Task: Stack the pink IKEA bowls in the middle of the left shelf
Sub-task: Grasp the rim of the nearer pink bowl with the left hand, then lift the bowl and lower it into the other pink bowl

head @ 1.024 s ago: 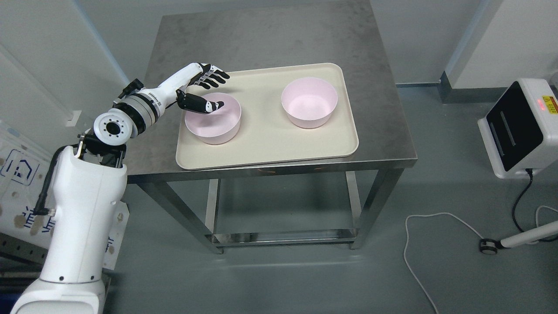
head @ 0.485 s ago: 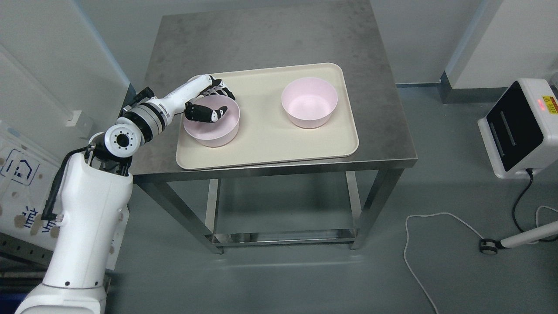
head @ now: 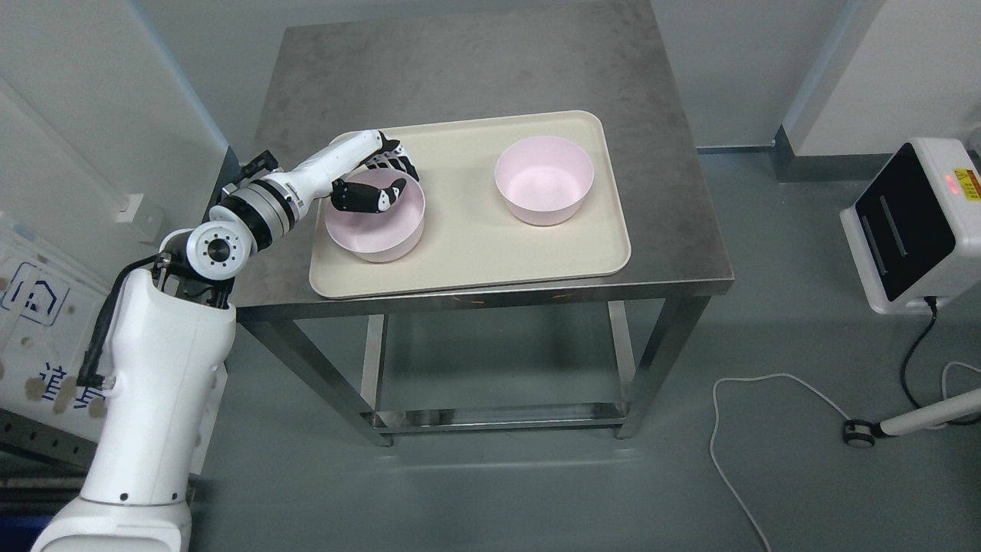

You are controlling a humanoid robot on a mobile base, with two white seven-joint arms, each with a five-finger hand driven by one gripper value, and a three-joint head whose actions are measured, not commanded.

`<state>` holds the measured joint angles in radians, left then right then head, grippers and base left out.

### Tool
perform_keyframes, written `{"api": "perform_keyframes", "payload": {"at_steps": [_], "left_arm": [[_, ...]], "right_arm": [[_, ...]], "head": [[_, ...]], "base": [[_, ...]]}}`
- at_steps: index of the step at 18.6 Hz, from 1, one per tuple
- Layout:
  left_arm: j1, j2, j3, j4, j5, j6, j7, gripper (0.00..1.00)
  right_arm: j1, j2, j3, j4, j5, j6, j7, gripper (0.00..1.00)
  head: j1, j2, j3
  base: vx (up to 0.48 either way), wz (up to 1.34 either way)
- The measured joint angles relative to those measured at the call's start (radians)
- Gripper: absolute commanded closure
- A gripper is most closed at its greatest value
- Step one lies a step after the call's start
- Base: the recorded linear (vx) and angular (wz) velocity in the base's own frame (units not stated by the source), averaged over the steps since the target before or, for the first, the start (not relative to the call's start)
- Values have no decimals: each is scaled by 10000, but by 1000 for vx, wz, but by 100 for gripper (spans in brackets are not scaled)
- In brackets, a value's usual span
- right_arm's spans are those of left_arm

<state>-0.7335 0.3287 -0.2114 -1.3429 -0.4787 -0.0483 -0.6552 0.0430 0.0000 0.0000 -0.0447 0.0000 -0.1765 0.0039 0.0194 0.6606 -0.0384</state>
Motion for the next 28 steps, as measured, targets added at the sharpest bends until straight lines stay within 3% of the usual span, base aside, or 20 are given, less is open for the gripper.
{"api": "perform_keyframes", "payload": {"at_steps": [5, 10, 16, 25, 27, 28], "left_arm": [[-885, -453, 278, -22, 9, -24, -622, 100], [-1732, -1496, -169, 43, -289, 252, -812, 100], [-2618, -2264, -1491, 768, -561, 321, 655, 100], [-3108, -2840, -2693, 1767, -756, 339, 937, 99], [-3146, -2921, -2842, 1920, -806, 339, 941, 96], [-3165, -2956, -2899, 1986, -836, 339, 945, 89]], "right_arm": [[0, 0, 0, 0, 0, 0, 0, 0], [0, 0, 0, 1, 0, -1, 0, 0], [0, 0, 0, 1, 0, -1, 0, 0], [0, 0, 0, 1, 0, -1, 0, 0], [0, 0, 0, 1, 0, -1, 0, 0], [0, 0, 0, 1, 0, -1, 0, 0]], "head": [[0, 0, 0], [0, 0, 0], [0, 0, 0], [0, 0, 0], [0, 0, 0], [0, 0, 0]], "base": [[0, 0], [0, 0], [0, 0], [0, 0], [0, 0], [0, 0]]}}
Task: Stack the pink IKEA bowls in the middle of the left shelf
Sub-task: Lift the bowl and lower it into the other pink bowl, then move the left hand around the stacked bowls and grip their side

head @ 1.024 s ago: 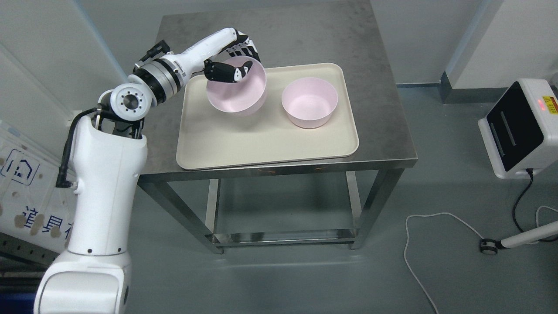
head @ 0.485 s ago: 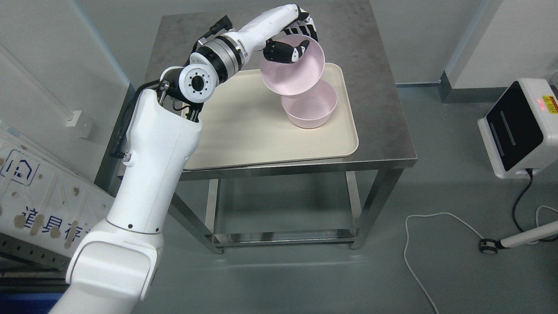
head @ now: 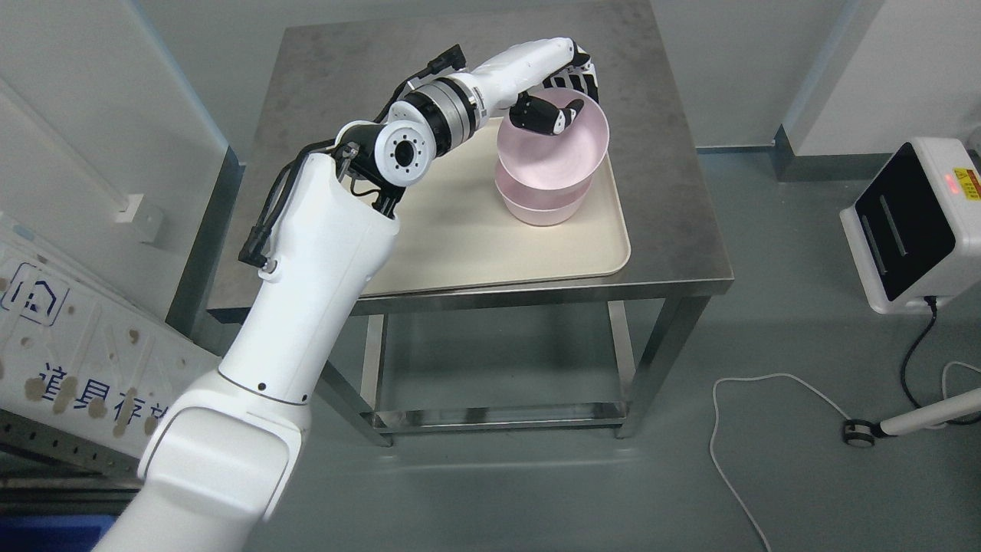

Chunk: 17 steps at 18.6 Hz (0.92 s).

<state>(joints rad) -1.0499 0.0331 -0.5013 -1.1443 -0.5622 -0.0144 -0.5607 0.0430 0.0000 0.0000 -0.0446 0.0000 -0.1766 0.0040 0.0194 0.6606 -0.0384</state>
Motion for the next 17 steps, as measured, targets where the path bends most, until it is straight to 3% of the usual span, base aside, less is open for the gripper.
{"api": "perform_keyframes", "payload": {"at_steps": [4, 9, 13, 17], "left_arm": [[-29, -112, -53, 226, -230, 24, 1, 71], [-21, -191, 239, 401, -731, -78, 3, 36], [314, -233, 1053, 0, -511, -176, 4, 33], [1288, -262, 2038, -865, 1279, -401, 53, 22]], "right_arm": [[0, 0, 0, 0, 0, 0, 0, 0], [0, 0, 0, 0, 0, 0, 0, 0], [0, 0, 0, 0, 0, 0, 0, 0], [0, 0, 0, 0, 0, 0, 0, 0]], "head": [[0, 0, 0], [0, 0, 0], [0, 0, 0], [0, 0, 0]], "base": [[0, 0], [0, 0], [0, 0], [0, 0]]}}
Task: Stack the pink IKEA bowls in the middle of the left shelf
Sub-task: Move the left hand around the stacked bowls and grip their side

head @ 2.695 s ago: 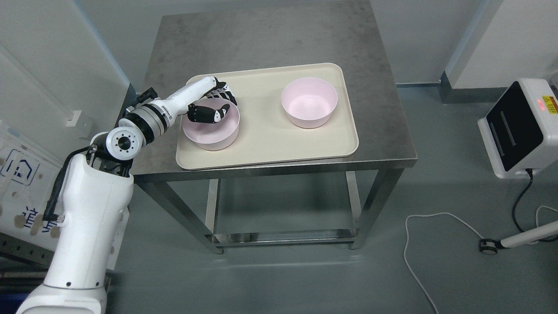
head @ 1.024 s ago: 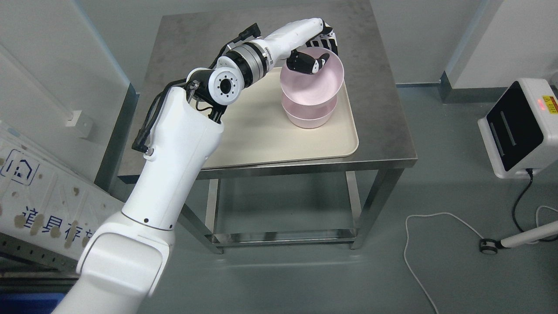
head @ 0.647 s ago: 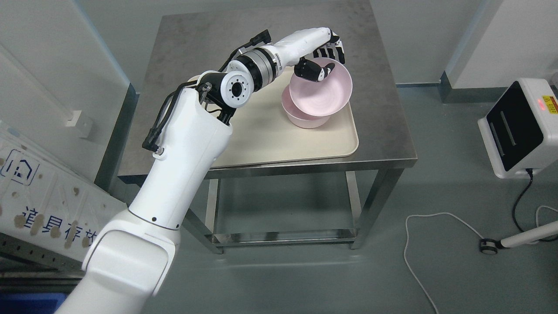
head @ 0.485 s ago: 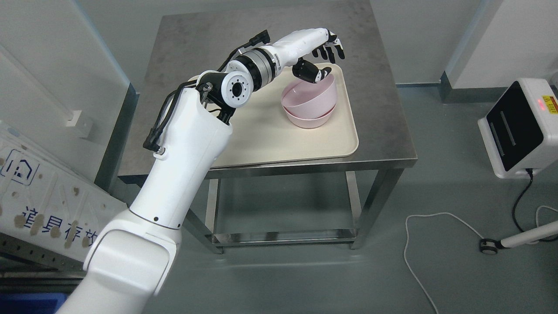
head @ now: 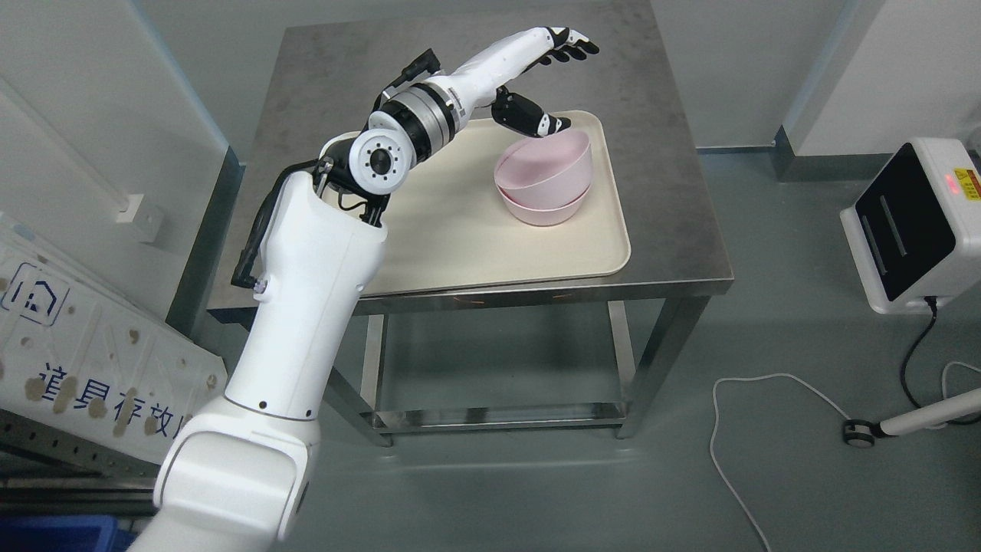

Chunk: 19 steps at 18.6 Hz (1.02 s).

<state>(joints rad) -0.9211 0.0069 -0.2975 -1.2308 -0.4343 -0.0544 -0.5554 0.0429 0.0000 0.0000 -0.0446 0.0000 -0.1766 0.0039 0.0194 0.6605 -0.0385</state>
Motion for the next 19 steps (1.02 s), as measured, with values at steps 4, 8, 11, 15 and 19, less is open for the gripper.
{"api": "perform_keyframes", "payload": {"at_steps": [4, 8, 11, 15, 19], "left_arm": [[1589, -18, 666, -872, 1483, -1275, -633, 21], [2510, 181, 899, -1444, 1489, -1609, -1037, 20], [2824, 285, 1034, -1723, 891, -1631, -1109, 20], [2980, 360, 1122, -2006, -323, -1506, -1134, 20], [2907, 360, 942, -2181, -1531, -1035, -1148, 21]], "right_arm": [[0, 0, 0, 0, 0, 0, 0, 0], [0, 0, 0, 0, 0, 0, 0, 0], [0, 0, 0, 0, 0, 0, 0, 0], [1, 0, 0, 0, 0, 0, 0, 0], [0, 0, 0, 0, 0, 0, 0, 0]], "head": [[0, 0, 0], [0, 0, 0], [0, 0, 0], [0, 0, 0], [0, 0, 0]], "base": [[0, 0], [0, 0], [0, 0], [0, 0], [0, 0]]}}
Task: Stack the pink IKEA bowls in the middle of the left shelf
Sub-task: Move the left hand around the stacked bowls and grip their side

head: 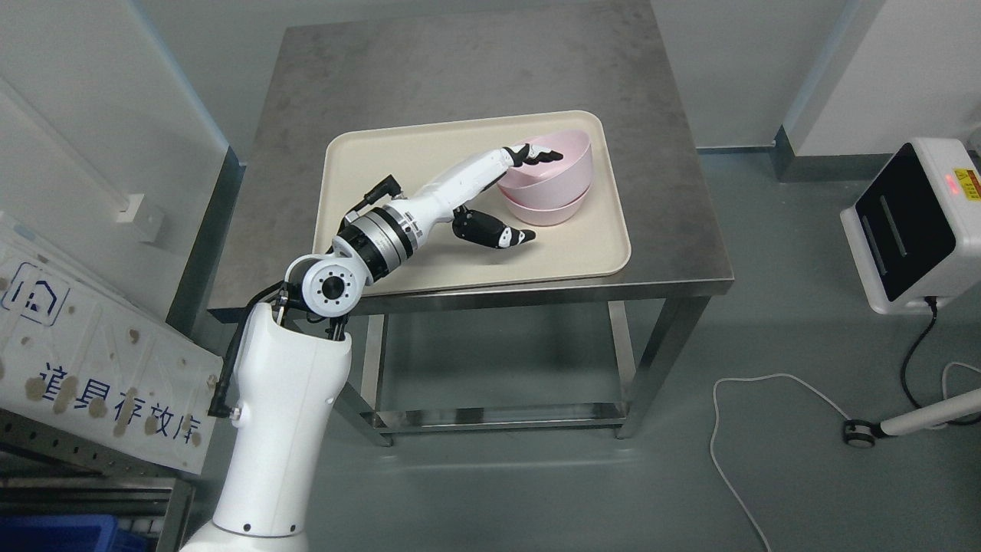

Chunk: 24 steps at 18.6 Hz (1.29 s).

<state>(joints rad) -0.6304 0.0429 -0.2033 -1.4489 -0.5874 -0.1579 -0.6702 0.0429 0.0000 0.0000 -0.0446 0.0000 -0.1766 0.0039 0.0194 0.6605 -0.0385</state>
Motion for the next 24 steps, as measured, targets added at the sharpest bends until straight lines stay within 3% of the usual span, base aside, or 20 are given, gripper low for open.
{"api": "perform_keyframes", "payload": {"at_steps": [5, 9, 13, 20, 24], "left_arm": [[-178, -64, -460, -125, -1289, 375, -77, 26], [-331, -182, -743, -180, -1865, 410, -103, 41], [-493, -264, -935, -117, -2208, 424, -124, 49], [-640, -343, -1069, 197, -2607, -26, -105, 84], [-668, -369, -929, 355, -2671, -413, -97, 93]], "right_arm": [[0, 0, 0, 0, 0, 0, 0, 0], [0, 0, 0, 0, 0, 0, 0, 0], [0, 0, 0, 0, 0, 0, 0, 0], [0, 0, 0, 0, 0, 0, 0, 0], [0, 0, 0, 0, 0, 0, 0, 0]], "head": [[0, 0, 0], [0, 0, 0], [0, 0, 0], [0, 0, 0], [0, 0, 0]], "base": [[0, 0], [0, 0], [0, 0], [0, 0], [0, 0]]}}
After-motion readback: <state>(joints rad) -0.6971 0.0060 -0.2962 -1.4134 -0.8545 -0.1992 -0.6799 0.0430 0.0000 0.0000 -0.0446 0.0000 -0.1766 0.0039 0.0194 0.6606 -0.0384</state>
